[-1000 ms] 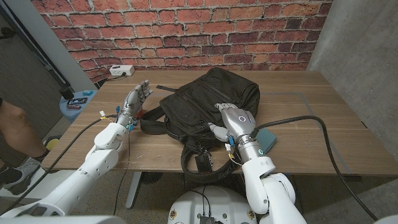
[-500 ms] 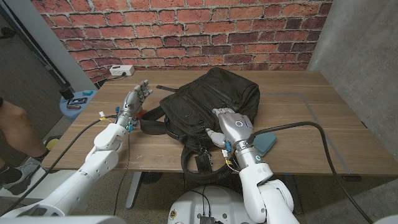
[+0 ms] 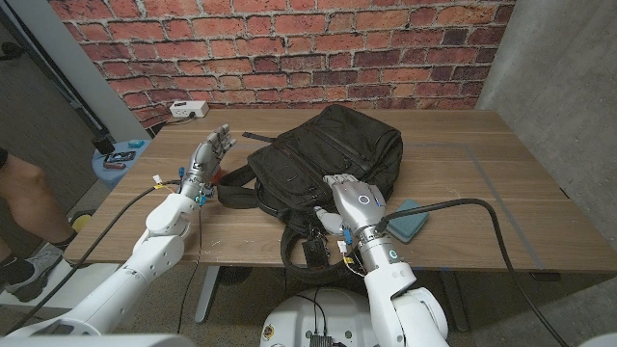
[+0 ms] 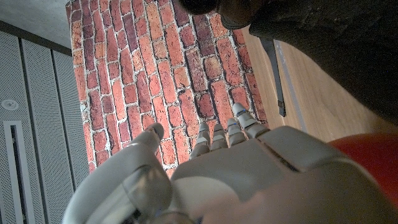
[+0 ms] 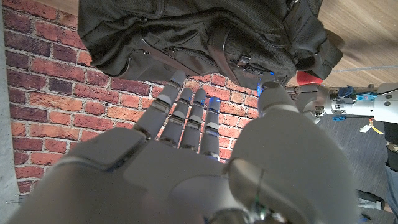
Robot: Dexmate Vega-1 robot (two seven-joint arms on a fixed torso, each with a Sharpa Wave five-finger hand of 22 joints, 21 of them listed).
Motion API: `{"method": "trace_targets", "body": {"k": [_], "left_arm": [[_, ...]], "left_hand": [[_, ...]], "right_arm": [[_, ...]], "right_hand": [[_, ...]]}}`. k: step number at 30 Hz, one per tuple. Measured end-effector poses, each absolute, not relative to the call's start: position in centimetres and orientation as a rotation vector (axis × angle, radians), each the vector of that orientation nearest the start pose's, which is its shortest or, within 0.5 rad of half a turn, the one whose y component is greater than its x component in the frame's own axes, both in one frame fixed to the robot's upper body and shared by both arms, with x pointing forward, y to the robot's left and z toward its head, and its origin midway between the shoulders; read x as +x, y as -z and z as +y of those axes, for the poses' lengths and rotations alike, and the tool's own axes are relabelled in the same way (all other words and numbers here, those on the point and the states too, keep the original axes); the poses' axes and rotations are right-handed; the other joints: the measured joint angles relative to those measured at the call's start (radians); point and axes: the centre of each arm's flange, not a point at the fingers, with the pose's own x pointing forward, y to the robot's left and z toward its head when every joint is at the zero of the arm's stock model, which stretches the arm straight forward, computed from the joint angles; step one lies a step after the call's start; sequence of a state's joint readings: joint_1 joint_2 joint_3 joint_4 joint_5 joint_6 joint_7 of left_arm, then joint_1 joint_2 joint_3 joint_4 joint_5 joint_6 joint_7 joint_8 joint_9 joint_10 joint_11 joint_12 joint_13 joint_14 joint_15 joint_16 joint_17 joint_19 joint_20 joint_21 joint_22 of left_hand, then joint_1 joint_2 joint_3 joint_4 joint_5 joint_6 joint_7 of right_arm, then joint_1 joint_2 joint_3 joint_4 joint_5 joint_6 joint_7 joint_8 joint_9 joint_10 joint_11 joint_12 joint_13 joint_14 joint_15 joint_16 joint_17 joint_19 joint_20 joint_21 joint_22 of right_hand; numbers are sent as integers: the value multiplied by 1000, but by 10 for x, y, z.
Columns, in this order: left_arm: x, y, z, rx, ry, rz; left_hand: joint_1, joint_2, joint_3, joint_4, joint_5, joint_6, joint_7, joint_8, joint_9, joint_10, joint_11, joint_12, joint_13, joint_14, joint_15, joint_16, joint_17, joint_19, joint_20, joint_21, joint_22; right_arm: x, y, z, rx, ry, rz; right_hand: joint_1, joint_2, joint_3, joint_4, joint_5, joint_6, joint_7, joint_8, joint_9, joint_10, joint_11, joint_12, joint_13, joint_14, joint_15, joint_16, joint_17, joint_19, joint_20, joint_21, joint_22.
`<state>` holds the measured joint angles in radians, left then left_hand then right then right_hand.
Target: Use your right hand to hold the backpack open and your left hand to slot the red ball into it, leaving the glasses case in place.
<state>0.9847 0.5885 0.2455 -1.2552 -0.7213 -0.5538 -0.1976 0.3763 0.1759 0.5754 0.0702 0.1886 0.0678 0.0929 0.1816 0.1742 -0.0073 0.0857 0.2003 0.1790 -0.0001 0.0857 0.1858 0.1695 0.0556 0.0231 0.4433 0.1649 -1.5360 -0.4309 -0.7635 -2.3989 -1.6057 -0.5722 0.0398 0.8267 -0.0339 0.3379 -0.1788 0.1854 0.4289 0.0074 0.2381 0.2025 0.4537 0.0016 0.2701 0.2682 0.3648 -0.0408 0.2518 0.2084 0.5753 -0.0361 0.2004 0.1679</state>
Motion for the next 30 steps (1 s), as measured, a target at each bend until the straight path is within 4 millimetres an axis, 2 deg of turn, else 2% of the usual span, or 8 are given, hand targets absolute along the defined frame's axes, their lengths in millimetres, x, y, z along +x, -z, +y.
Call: {"method": "trace_targets", "body": {"k": [4, 17, 30], "left_arm": [[607, 59, 374, -19, 190, -755], [608, 67, 376, -26, 196, -775], [611, 68, 379, -31, 200, -796]], "left_hand": [[0, 0, 0, 0, 0, 0, 0, 0, 0, 0, 0, 0, 0, 0, 0, 0, 0, 0, 0, -7, 0], [0, 0, 0, 0, 0, 0, 0, 0, 0, 0, 0, 0, 0, 0, 0, 0, 0, 4, 4, -11, 0], [0, 0, 7, -1, 0, 0, 0, 0, 0, 0, 0, 0, 0, 0, 0, 0, 0, 3, 4, -18, 0]], "right_arm": [[346, 106, -52, -1450, 227, -716], [347, 119, -42, -1478, 217, -732], [359, 126, -36, -1497, 246, -715]], "right_hand": [[10, 0, 0, 0, 0, 4, -4, 0, 0, 0, 0, 0, 4, 0, 0, 0, 3, 12, 2, 0, 1], [18, -8, -4, 4, 0, 7, -7, 0, 0, 5, -5, 3, 9, 4, -4, 2, 8, 12, 2, 0, 2], [28, -9, -4, 4, 0, 7, -7, 0, 0, 5, -5, 3, 14, 13, -2, 4, 8, 17, -3, 0, 2]]}}
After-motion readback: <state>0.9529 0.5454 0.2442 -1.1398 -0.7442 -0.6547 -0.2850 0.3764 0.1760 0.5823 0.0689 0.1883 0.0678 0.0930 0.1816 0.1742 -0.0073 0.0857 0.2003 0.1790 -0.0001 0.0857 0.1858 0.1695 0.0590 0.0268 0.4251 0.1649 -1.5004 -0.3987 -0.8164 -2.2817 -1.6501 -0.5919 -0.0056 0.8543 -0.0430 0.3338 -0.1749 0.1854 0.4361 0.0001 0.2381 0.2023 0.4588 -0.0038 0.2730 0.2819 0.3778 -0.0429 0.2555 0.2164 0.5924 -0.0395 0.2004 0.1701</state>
